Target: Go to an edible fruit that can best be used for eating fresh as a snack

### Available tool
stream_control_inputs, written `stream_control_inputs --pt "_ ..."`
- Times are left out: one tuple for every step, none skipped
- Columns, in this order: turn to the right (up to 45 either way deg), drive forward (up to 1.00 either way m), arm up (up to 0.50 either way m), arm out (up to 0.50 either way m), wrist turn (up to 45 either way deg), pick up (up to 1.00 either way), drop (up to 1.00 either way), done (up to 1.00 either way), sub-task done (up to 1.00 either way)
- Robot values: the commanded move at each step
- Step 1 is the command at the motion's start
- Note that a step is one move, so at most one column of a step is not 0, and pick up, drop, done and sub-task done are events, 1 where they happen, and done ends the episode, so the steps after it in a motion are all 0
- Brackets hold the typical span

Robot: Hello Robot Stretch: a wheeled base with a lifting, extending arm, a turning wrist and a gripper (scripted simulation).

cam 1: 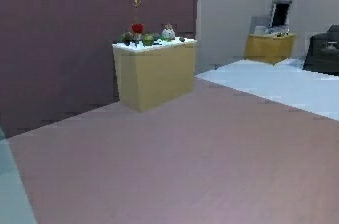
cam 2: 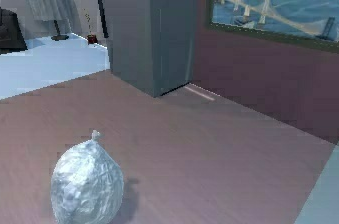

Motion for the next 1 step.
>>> stream_control_inputs --pt "3.0 0.0 0.0 0.0 0.0 0.0 0.0 0.0 0.0"
